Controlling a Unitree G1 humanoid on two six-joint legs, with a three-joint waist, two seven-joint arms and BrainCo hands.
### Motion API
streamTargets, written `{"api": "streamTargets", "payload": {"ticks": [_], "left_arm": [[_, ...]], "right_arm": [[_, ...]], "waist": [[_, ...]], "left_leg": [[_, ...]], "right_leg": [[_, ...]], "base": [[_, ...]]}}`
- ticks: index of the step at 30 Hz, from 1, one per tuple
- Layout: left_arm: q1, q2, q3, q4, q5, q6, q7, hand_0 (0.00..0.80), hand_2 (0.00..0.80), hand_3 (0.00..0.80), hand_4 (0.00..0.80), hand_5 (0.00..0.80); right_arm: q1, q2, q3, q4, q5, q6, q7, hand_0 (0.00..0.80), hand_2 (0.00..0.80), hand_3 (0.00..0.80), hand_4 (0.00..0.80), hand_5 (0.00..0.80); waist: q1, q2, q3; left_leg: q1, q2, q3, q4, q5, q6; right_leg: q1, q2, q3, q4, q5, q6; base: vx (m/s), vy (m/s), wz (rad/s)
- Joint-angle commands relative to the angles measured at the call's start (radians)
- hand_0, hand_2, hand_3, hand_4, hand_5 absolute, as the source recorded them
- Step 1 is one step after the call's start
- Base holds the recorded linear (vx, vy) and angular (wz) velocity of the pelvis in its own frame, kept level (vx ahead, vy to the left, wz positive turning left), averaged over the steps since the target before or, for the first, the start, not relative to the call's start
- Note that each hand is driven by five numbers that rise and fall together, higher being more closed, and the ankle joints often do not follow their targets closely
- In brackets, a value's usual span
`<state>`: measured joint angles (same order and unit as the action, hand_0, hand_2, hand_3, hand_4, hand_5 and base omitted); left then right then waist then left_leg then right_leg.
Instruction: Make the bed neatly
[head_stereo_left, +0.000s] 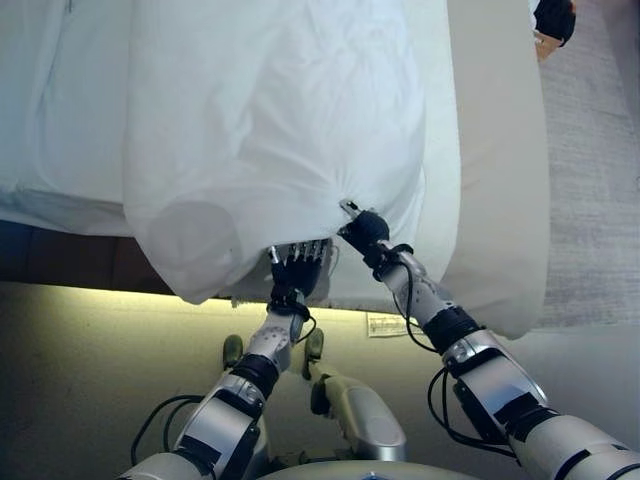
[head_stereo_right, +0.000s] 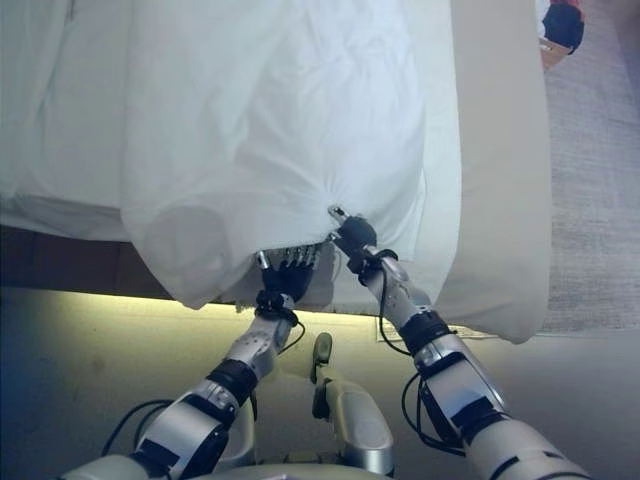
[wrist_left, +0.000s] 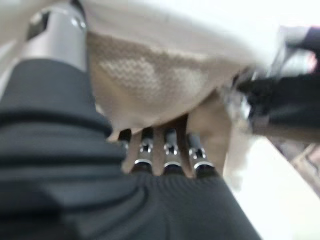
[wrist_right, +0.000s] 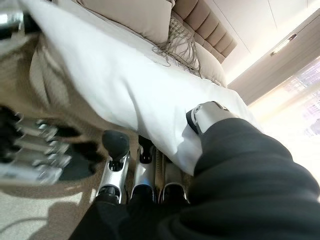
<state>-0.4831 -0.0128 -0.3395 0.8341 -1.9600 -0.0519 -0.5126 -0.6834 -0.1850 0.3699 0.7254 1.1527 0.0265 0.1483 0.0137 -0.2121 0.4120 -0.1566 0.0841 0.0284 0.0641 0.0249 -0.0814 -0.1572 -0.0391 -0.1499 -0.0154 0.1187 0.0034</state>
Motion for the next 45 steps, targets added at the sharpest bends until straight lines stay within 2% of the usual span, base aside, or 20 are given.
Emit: {"api": "streamTargets", "payload": {"ticks": [1, 4, 16, 21, 27, 35, 45], "left_arm": [[-0.078, -0.105, -0.033, -0.071, -0.012, 0.085, -0.143, 0.000, 0.000, 0.000, 0.000, 0.000], [-0.074, -0.111, -0.044, -0.081, -0.012, 0.103, -0.172, 0.000, 0.000, 0.000, 0.000, 0.000], [-0.009, -0.107, -0.115, -0.155, -0.012, 0.112, -0.162, 0.000, 0.000, 0.000, 0.000, 0.000], [0.004, -0.089, -0.128, -0.157, -0.012, 0.103, -0.098, 0.000, 0.000, 0.000, 0.000, 0.000], [0.028, -0.065, -0.123, -0.115, -0.012, 0.129, -0.165, 0.000, 0.000, 0.000, 0.000, 0.000], [0.026, -0.063, -0.101, -0.064, -0.012, 0.121, -0.252, 0.000, 0.000, 0.000, 0.000, 0.000], [0.014, -0.087, -0.025, -0.052, -0.012, 0.029, -0.255, 0.000, 0.000, 0.000, 0.000, 0.000]], "right_arm": [[-0.014, 0.011, -0.022, -0.033, 0.031, -0.015, 0.044, 0.800, 0.800, 0.800, 0.800, 0.800], [-0.008, 0.018, -0.036, -0.001, 0.037, -0.015, 0.060, 0.800, 0.800, 0.800, 0.800, 0.800], [-0.030, -0.014, -0.091, 0.081, 0.029, -0.007, 0.051, 0.800, 0.800, 0.800, 0.800, 0.800], [-0.074, -0.063, -0.137, 0.153, 0.027, -0.001, 0.060, 0.800, 0.800, 0.800, 0.800, 0.800], [-0.151, -0.132, -0.182, 0.246, 0.029, 0.005, 0.068, 0.800, 0.800, 0.800, 0.800, 0.800], [-0.203, -0.160, -0.187, 0.309, 0.023, 0.018, 0.090, 0.800, 0.800, 0.800, 0.800, 0.800], [-0.175, -0.149, -0.185, 0.317, -0.035, 0.046, 0.138, 0.800, 0.800, 0.800, 0.800, 0.800]], "waist": [[0.020, 0.010, -0.045], [0.026, 0.010, -0.050], [0.067, 0.036, -0.056], [0.090, 0.043, -0.054], [0.114, 0.052, -0.049], [0.118, 0.058, -0.050], [0.097, 0.090, -0.075]], "left_leg": [[0.015, 0.020, -0.007, -0.062, 0.009, 0.002], [0.023, 0.020, -0.011, -0.061, 0.005, 0.003], [0.043, 0.018, -0.043, -0.060, 0.004, 0.003], [0.042, 0.028, -0.061, -0.056, 0.012, -0.004], [0.046, 0.054, -0.080, -0.112, 0.054, -0.021], [0.022, 0.083, -0.070, -0.141, 0.101, -0.045], [0.033, 0.080, -0.056, -0.141, 0.114, -0.048]], "right_leg": [[0.031, -0.065, 0.001, 0.062, -0.029, 0.103], [0.041, -0.065, -0.005, 0.061, -0.030, 0.103], [0.069, -0.068, -0.051, 0.069, -0.042, 0.098], [0.081, -0.058, -0.081, 0.079, -0.057, 0.089], [0.086, -0.029, -0.101, 0.066, -0.062, 0.079], [0.072, -0.011, -0.111, 0.054, -0.059, 0.072], [0.076, -0.022, -0.108, 0.064, -0.071, 0.064]], "base": [[0.043, -0.053, 0.04], [0.040, -0.037, 0.03], [0.006, -0.028, 0.06], [-0.003, -0.066, 0.10], [-0.036, -0.057, 0.17], [-0.077, -0.018, 0.10], [-0.016, 0.072, 0.02]]}}
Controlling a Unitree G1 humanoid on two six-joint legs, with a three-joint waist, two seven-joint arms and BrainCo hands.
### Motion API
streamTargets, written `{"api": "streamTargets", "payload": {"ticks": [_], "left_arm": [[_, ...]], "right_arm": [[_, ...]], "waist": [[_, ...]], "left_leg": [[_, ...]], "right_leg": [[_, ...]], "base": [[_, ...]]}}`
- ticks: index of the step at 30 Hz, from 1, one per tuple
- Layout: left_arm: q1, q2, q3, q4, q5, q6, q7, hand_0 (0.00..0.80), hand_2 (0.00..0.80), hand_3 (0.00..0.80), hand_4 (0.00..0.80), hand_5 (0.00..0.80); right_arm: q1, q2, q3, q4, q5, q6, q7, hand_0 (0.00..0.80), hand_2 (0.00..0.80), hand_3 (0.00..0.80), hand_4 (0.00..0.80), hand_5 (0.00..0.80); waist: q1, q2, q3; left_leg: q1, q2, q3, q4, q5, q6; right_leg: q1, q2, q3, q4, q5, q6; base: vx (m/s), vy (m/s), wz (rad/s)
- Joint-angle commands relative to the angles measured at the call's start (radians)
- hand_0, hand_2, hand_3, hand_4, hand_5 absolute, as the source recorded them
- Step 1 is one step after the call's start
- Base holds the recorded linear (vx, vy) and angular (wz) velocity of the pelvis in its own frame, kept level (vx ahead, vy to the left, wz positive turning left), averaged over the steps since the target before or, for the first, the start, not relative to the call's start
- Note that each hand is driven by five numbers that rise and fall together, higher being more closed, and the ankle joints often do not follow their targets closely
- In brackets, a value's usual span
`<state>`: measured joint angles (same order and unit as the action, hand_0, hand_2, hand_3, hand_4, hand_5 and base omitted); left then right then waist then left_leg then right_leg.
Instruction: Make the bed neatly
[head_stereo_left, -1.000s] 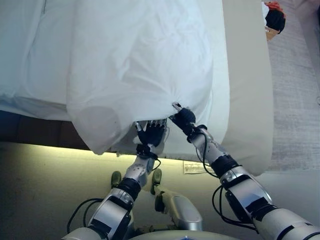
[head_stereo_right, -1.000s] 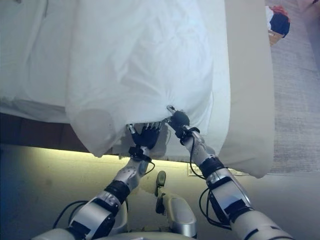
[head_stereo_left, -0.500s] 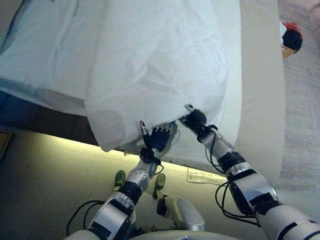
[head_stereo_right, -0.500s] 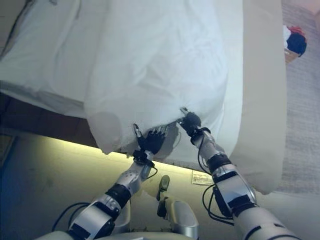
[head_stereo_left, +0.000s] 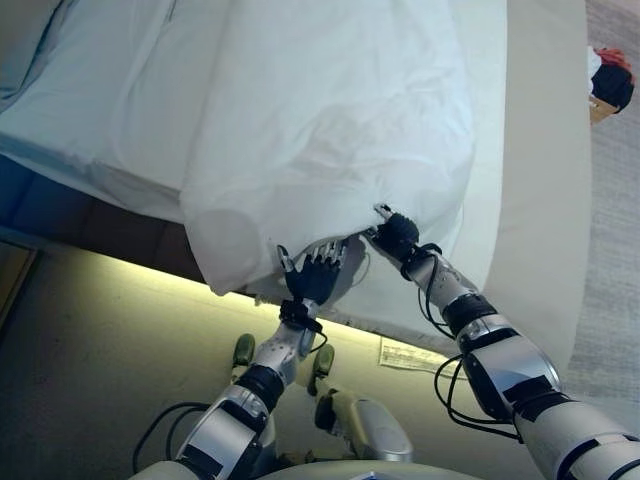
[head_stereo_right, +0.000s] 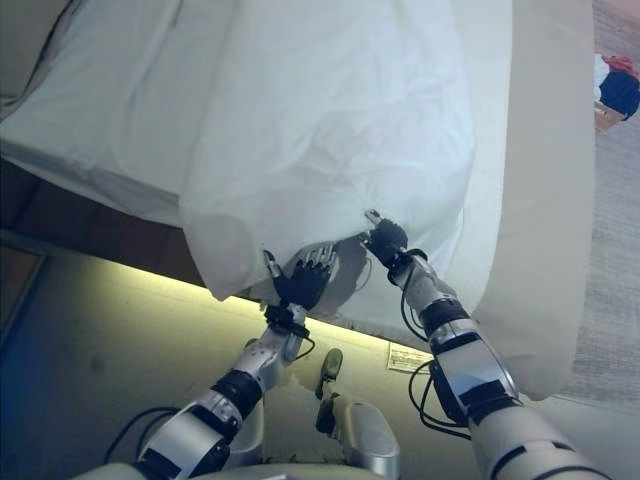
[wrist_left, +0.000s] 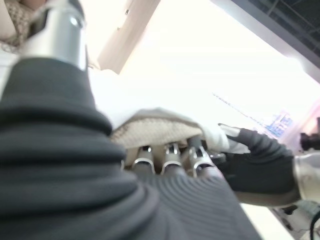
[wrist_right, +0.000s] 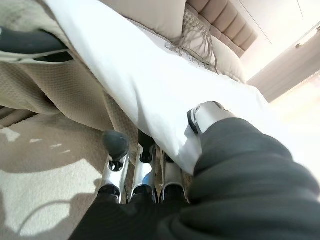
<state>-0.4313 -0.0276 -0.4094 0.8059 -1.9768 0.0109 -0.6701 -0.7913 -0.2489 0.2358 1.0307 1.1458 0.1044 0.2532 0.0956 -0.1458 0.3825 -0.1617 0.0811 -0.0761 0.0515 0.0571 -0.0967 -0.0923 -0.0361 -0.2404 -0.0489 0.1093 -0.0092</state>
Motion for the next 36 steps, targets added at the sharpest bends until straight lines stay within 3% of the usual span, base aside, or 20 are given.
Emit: {"api": "streamTargets", "payload": {"ticks": [1, 13, 25, 36], "left_arm": [[-0.044, -0.070, 0.057, -0.029, 0.005, -0.044, -0.091, 0.000, 0.000, 0.000, 0.000, 0.000], [-0.135, -0.066, 0.096, -0.060, 0.005, -0.137, 0.047, 0.000, 0.000, 0.000, 0.000, 0.000], [-0.123, -0.072, 0.082, -0.050, 0.005, -0.110, 0.236, 0.000, 0.000, 0.000, 0.000, 0.000], [-0.102, -0.068, 0.069, -0.043, 0.005, -0.128, 0.138, 0.000, 0.000, 0.000, 0.000, 0.000]], "right_arm": [[-0.060, -0.082, -0.050, 0.006, -0.030, -0.033, 0.041, 0.800, 0.800, 0.800, 0.800, 0.800], [0.026, 0.017, 0.018, -0.155, -0.024, -0.036, 0.054, 0.800, 0.800, 0.800, 0.800, 0.800], [0.097, 0.066, 0.105, -0.401, 0.020, -0.079, 0.044, 0.800, 0.800, 0.800, 0.800, 0.800], [0.132, 0.047, 0.140, -0.479, 0.007, -0.047, -0.002, 0.800, 0.800, 0.800, 0.800, 0.800]], "waist": [[0.011, 0.026, -0.048], [-0.032, -0.002, -0.058], [-0.065, -0.039, -0.059], [-0.083, -0.043, -0.063]], "left_leg": [[0.040, 0.082, 0.050, -0.129, 0.081, -0.033], [0.053, 0.088, 0.074, -0.130, 0.070, -0.033], [0.063, 0.103, 0.100, -0.127, 0.062, -0.032], [0.067, 0.107, 0.119, -0.126, 0.062, -0.035]], "right_leg": [[0.011, -0.025, -0.015, 0.099, -0.062, 0.076], [0.010, -0.016, 0.016, 0.091, -0.055, 0.087], [0.011, -0.001, 0.044, 0.080, -0.043, 0.089], [0.016, -0.003, 0.055, 0.068, -0.039, 0.090]], "base": [[-0.012, 0.081, -0.01], [-0.007, 0.015, 0.00], [-0.012, -0.026, -0.11], [-0.007, 0.002, -0.03]]}}
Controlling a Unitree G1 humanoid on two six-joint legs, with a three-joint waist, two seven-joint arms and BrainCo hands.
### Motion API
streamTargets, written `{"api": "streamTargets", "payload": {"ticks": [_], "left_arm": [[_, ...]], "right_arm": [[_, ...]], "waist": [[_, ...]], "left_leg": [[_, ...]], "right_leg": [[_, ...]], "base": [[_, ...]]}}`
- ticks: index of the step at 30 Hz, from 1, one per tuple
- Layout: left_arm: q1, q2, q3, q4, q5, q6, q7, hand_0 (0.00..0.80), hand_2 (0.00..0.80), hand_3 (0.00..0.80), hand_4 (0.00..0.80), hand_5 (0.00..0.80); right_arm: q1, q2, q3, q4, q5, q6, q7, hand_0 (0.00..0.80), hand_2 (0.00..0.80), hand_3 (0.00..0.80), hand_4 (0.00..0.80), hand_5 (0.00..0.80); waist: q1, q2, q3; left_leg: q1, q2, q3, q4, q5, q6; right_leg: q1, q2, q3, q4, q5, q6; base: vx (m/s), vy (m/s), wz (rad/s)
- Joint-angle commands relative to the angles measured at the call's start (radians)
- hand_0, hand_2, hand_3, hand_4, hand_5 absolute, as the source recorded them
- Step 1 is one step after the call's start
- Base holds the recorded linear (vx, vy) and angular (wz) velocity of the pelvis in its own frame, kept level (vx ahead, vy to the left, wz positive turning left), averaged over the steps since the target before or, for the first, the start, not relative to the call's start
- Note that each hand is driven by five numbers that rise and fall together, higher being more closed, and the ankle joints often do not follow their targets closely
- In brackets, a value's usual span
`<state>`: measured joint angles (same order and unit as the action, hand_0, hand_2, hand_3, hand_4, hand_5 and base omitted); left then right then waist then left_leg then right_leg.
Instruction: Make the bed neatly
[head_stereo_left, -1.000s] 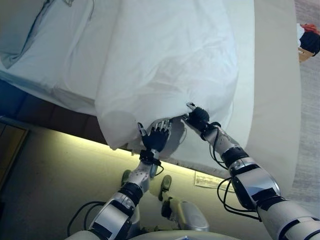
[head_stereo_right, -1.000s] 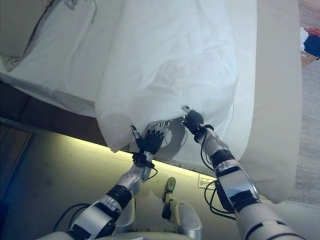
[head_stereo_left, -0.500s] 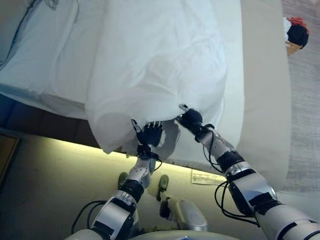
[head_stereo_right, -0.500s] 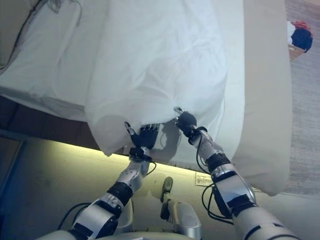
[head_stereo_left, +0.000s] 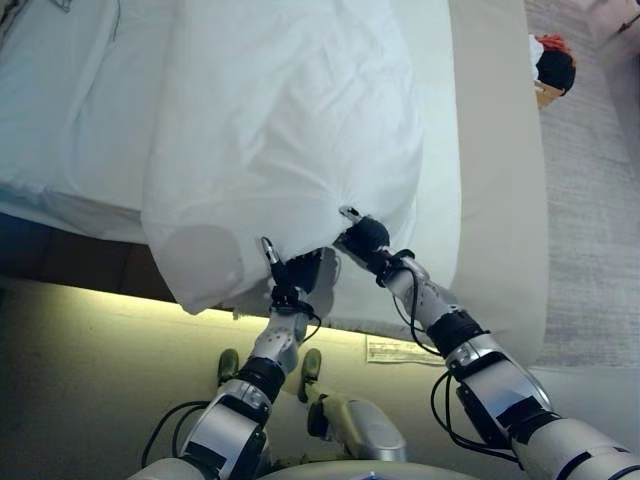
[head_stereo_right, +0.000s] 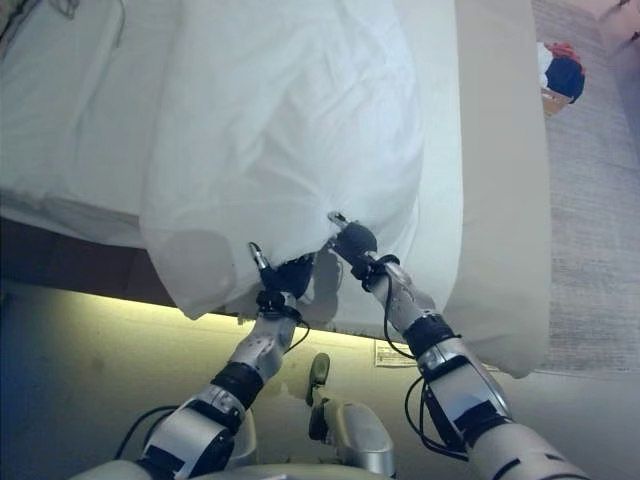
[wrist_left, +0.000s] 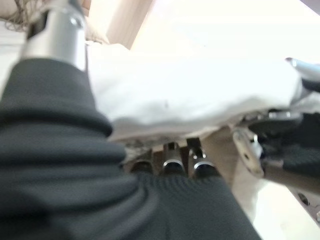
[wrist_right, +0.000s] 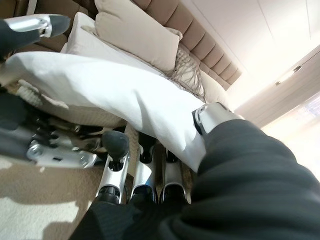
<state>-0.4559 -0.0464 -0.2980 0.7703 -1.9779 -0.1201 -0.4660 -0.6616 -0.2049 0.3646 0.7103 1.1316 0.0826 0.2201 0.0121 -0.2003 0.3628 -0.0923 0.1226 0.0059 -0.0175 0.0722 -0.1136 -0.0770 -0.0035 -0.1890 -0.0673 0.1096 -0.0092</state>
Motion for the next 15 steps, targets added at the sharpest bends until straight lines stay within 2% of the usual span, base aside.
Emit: {"api": "streamTargets", "payload": {"ticks": [1, 4, 5, 6, 7, 8, 15], "left_arm": [[-0.080, -0.049, -0.042, -0.009, 0.006, 0.000, -0.069, 0.000, 0.000, 0.000, 0.000, 0.000], [-0.091, -0.043, -0.038, -0.006, 0.006, -0.004, -0.066, 0.000, 0.000, 0.000, 0.000, 0.000], [-0.096, -0.040, -0.036, -0.005, 0.006, -0.001, -0.061, 0.100, 0.100, 0.100, 0.100, 0.100], [-0.101, -0.038, -0.033, -0.004, 0.006, -0.001, -0.055, 0.458, 0.458, 0.458, 0.458, 0.458], [-0.105, -0.037, -0.029, -0.001, 0.006, -0.001, -0.052, 0.775, 0.775, 0.775, 0.775, 0.775], [-0.107, -0.036, -0.026, 0.002, 0.006, 0.000, -0.049, 0.800, 0.800, 0.800, 0.800, 0.800], [-0.103, -0.023, -0.014, 0.018, 0.006, -0.032, -0.005, 0.800, 0.800, 0.800, 0.800, 0.800]], "right_arm": [[0.004, 0.001, 0.010, -0.153, 0.021, -0.023, 0.033, 0.800, 0.800, 0.800, 0.800, 0.800], [0.005, 0.002, 0.001, -0.125, 0.013, -0.017, 0.041, 0.800, 0.800, 0.800, 0.800, 0.800], [0.002, 0.003, -0.002, -0.114, 0.010, -0.017, 0.041, 0.800, 0.800, 0.800, 0.800, 0.800], [0.000, 0.004, -0.006, -0.103, 0.008, -0.015, 0.044, 0.800, 0.800, 0.800, 0.800, 0.800], [-0.002, 0.004, -0.009, -0.093, 0.005, -0.014, 0.044, 0.800, 0.800, 0.800, 0.800, 0.800], [-0.003, 0.005, -0.010, -0.083, 0.001, -0.013, 0.044, 0.800, 0.800, 0.800, 0.800, 0.800], [0.003, 0.007, -0.024, -0.039, -0.016, -0.011, 0.033, 0.800, 0.800, 0.800, 0.800, 0.800]], "waist": [[0.000, 0.013, -0.044], [0.001, 0.021, -0.047], [0.002, 0.023, -0.048], [0.004, 0.025, -0.050], [0.005, 0.027, -0.051], [0.006, 0.030, -0.053], [0.015, 0.044, -0.065]], "left_leg": [[-0.002, 0.065, 0.036, -0.057, 0.047, -0.019], [0.000, 0.063, 0.035, -0.056, 0.046, -0.019], [0.001, 0.062, 0.034, -0.056, 0.045, -0.019], [0.002, 0.061, 0.034, -0.056, 0.045, -0.019], [0.003, 0.060, 0.034, -0.056, 0.044, -0.019], [0.005, 0.059, 0.033, -0.056, 0.043, -0.019], [0.019, 0.051, 0.030, -0.054, 0.038, -0.017]], "right_leg": [[0.001, -0.036, 0.004, 0.087, -0.040, 0.089], [0.003, -0.039, 0.002, 0.088, -0.043, 0.088], [0.005, -0.040, 0.001, 0.088, -0.044, 0.088], [0.006, -0.041, -0.001, 0.088, -0.046, 0.088], [0.008, -0.042, -0.002, 0.088, -0.047, 0.088], [0.010, -0.043, -0.004, 0.088, -0.049, 0.088], [0.027, -0.052, -0.012, 0.089, -0.057, 0.087]], "base": [[-0.003, 0.020, -0.12], [0.002, 0.012, -0.05], [0.000, 0.000, 0.00], [0.000, 0.000, 0.00], [0.000, 0.000, 0.00], [0.000, 0.000, 0.00], [0.015, 0.009, 0.02]]}}
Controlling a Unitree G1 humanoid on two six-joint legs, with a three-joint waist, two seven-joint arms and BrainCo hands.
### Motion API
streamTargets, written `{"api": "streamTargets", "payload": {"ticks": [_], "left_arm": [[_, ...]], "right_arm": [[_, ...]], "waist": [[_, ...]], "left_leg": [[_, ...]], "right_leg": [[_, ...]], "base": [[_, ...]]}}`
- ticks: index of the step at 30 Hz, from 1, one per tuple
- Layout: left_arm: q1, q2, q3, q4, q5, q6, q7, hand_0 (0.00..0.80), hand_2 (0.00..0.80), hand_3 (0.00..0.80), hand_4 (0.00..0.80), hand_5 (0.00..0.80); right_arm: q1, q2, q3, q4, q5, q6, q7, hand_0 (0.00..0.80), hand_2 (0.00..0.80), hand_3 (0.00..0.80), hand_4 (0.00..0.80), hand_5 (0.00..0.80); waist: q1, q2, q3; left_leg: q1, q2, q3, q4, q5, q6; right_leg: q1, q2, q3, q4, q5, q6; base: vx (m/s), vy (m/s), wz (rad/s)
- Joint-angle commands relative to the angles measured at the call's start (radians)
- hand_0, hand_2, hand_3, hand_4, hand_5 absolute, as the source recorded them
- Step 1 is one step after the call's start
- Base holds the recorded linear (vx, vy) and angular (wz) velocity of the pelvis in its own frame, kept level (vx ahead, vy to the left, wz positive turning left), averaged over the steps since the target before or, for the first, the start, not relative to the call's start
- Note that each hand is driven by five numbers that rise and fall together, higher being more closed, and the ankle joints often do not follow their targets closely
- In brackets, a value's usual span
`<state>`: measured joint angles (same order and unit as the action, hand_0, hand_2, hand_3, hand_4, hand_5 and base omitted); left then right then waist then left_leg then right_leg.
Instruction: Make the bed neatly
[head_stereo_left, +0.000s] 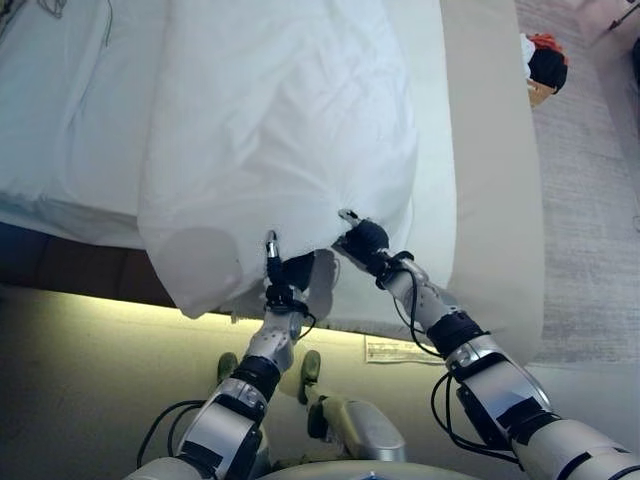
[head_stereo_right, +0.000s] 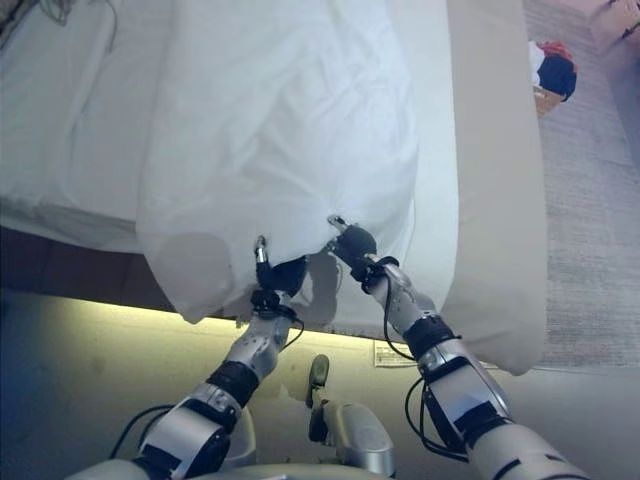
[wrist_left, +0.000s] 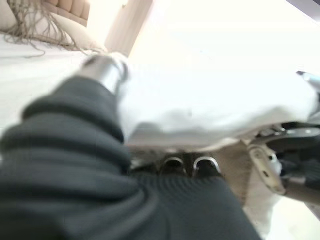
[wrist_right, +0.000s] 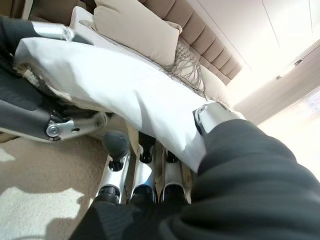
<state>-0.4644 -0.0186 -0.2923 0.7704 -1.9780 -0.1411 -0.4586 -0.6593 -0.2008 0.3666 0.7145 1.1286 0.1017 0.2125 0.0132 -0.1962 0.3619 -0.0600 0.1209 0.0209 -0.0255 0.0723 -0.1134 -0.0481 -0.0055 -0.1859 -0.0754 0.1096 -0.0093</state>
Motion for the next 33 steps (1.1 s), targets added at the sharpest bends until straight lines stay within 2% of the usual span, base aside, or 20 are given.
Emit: {"api": "streamTargets", "payload": {"ticks": [1, 4, 5, 6, 10, 14, 20, 22, 25, 30, 33], "left_arm": [[-0.093, -0.049, -0.017, 0.020, 0.006, -0.015, -0.004, 0.800, 0.800, 0.800, 0.800, 0.800], [-0.086, -0.043, -0.007, 0.025, 0.006, -0.024, 0.014, 0.800, 0.800, 0.800, 0.800, 0.800], [-0.083, -0.040, -0.003, 0.027, 0.006, -0.025, 0.015, 0.800, 0.800, 0.800, 0.800, 0.800], [-0.081, -0.037, -0.001, 0.027, 0.006, -0.028, 0.017, 0.800, 0.800, 0.800, 0.800, 0.800], [-0.062, -0.017, 0.009, 0.030, 0.006, -0.035, 0.023, 0.800, 0.800, 0.800, 0.800, 0.800], [-0.015, 0.016, 0.034, 0.027, 0.023, -0.011, 0.003, 0.800, 0.800, 0.800, 0.800, 0.800], [0.127, 0.054, 0.121, 0.011, 0.100, 0.046, -0.032, 0.800, 0.800, 0.800, 0.800, 0.800], [0.164, 0.065, 0.159, 0.035, 0.131, 0.068, -0.057, 0.800, 0.800, 0.800, 0.800, 0.800], [0.190, 0.075, 0.211, 0.074, 0.163, 0.087, -0.095, 0.800, 0.800, 0.800, 0.800, 0.800], [0.225, 0.093, 0.292, 0.089, 0.224, 0.092, -0.127, 0.800, 0.800, 0.800, 0.800, 0.800], [0.254, 0.114, 0.351, 0.065, 0.274, 0.089, -0.108, 0.800, 0.800, 0.800, 0.800, 0.800]], "right_arm": [[0.004, 0.004, -0.027, -0.038, -0.017, -0.030, 0.035, 0.800, 0.800, 0.800, 0.800, 0.800], [0.011, 0.005, -0.032, -0.025, -0.042, -0.021, 0.011, 0.800, 0.800, 0.800, 0.800, 0.800], [0.014, 0.003, -0.033, -0.019, -0.054, -0.012, -0.002, 0.558, 0.558, 0.558, 0.558, 0.558], [0.020, 0.001, -0.034, -0.013, -0.059, -0.001, -0.013, 0.000, 0.000, 0.000, 0.000, 0.000], [0.055, 0.004, -0.044, 0.009, -0.076, 0.038, -0.017, 0.000, 0.000, 0.000, 0.000, 0.000], [0.144, -0.002, -0.044, 0.030, -0.126, 0.112, 0.025, 0.000, 0.000, 0.000, 0.000, 0.000], [0.398, 0.001, -0.016, 0.138, -0.361, 0.194, 0.134, 0.000, 0.000, 0.000, 0.000, 0.000], [0.452, 0.002, -0.023, 0.249, -0.464, 0.198, 0.153, 0.000, 0.000, 0.000, 0.000, 0.000], [0.490, -0.009, -0.068, 0.399, -0.522, 0.188, 0.141, 0.000, 0.000, 0.000, 0.000, 0.000], [0.542, -0.028, -0.170, 0.495, -0.541, 0.197, 0.063, 0.000, 0.000, 0.000, 0.000, 0.000], [0.569, -0.051, -0.246, 0.529, -0.552, 0.168, 0.041, 0.000, 0.000, 0.000, 0.000, 0.000]], "waist": [[0.014, 0.042, -0.067], [0.018, 0.049, -0.074], [0.019, 0.051, -0.076], [0.019, 0.054, -0.078], [0.023, 0.064, -0.090], [0.026, 0.078, -0.113], [0.035, 0.123, -0.160], [0.039, 0.135, -0.181], [0.040, 0.151, -0.200], [0.031, 0.172, -0.228], [0.031, 0.182, -0.241]], "left_leg": [[-0.011, 0.051, 0.014, -0.047, 0.037, -0.017], [-0.001, 0.046, 0.011, -0.048, 0.033, -0.015], [0.002, 0.044, 0.010, -0.048, 0.033, -0.014], [0.004, 0.042, 0.009, -0.048, 0.032, -0.014], [0.020, 0.034, 0.007, -0.049, 0.027, -0.011], [0.041, 0.021, 0.004, -0.052, 0.022, -0.010], [0.090, -0.003, -0.008, -0.052, 0.019, 0.000], [0.114, -0.012, -0.011, -0.052, 0.015, 0.004], [0.147, -0.024, -0.018, -0.053, 0.006, 0.009], [0.189, -0.035, -0.024, -0.052, -0.012, 0.012], [0.209, -0.042, -0.028, -0.050, -0.022, 0.014]], "right_leg": [[0.000, -0.051, -0.017, 0.097, -0.057, 0.088], [0.010, -0.057, -0.020, 0.096, -0.059, 0.090], [0.013, -0.059, -0.022, 0.095, -0.059, 0.091], [0.015, -0.061, -0.023, 0.096, -0.060, 0.091], [0.032, -0.069, -0.026, 0.094, -0.062, 0.093], [0.053, -0.082, -0.030, 0.090, -0.066, 0.098], [0.106, -0.105, -0.042, 0.092, -0.074, 0.099], [0.134, -0.109, -0.046, 0.092, -0.080, 0.097], [0.169, -0.113, -0.050, 0.093, -0.090, 0.094], [0.203, -0.116, -0.048, 0.099, -0.104, 0.092], [0.220, -0.116, -0.045, 0.098, -0.109, 0.091]], "base": [[0.036, 0.022, 0.03], [0.040, 0.030, 0.02], [0.038, 0.036, 0.02], [0.036, 0.043, 0.04], [0.040, 0.044, 0.07], [0.049, 0.076, 0.00], [0.101, 0.130, 0.05], [0.154, 0.122, 0.14], [0.127, 0.105, 0.16], [0.117, 0.076, 0.01], [0.103, 0.040, 0.00]]}}
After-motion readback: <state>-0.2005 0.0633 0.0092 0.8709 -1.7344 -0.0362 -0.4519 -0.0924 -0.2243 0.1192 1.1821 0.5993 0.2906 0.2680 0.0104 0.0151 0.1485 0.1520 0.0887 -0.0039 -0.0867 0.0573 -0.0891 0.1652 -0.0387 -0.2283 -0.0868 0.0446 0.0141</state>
